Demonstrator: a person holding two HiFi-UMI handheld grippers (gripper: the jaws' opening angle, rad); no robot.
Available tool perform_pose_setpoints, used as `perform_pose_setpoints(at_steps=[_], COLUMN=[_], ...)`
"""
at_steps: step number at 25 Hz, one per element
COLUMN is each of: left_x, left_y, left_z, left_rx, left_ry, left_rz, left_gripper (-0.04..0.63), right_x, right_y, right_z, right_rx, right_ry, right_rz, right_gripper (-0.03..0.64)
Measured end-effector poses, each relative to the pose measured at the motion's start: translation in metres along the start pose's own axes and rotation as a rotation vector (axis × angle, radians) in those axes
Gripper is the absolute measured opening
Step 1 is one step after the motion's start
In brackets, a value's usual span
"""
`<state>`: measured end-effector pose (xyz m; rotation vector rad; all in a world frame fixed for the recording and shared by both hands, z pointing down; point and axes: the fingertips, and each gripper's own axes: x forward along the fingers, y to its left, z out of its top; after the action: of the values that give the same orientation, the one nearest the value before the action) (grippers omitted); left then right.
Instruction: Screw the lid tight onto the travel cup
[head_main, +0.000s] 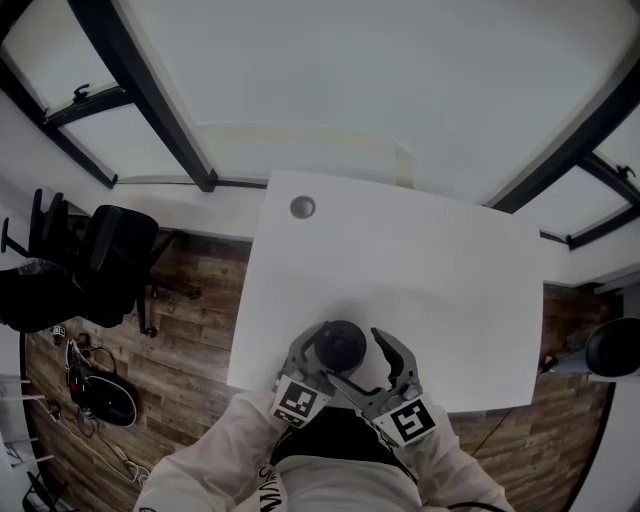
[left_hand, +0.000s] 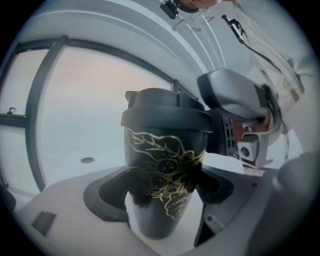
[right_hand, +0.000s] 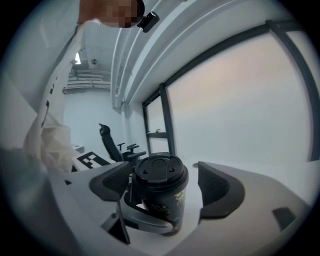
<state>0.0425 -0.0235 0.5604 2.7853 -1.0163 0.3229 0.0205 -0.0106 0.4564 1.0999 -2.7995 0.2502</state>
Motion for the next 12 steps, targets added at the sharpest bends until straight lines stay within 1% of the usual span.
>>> perform_pose_setpoints(at_steps=[2,4,5,6,8,12], left_x=[0.001,0.003,0.003,0.002,-0.001,-0.001], left_y=[-0.004,-0.005,-0.005,-0.005,-0.006,-0.007], left_z=[-0.001,-0.001,-0.001,-0.001,-0.002,-0.002], left_rx=[0.026,0.044,0.052,0.061,0.080,0.105], left_ry=[0.009,0.017,0.021,0.026,0.039,0.044], left_rz=[-0.071,-0.147,-0.185,-0.222,-0.288,-0.376], left_gripper=[0.408,0.408,0.408,0.408,0.408,0.408], right_x=[-0.002,-0.004,-0.004,-0.004,-0.001,0.008], right_y=[0.004,0.009,0.010,0.009,0.004,0.005], right_z=[0.002,-0.004,-0.009,-0.013,-0.017,-0.022], right_rx=[-0.032,-0.082,-0.114,-0.145,-0.186,-0.233], right_ry=[0.012,0.075,0.120,0.161,0.213,0.271], right_rz=[0.135,0.286,0.347,0.393,0.449,0.556], right_gripper=[0.410,0.411,0.411,0.411,0.413,0.416])
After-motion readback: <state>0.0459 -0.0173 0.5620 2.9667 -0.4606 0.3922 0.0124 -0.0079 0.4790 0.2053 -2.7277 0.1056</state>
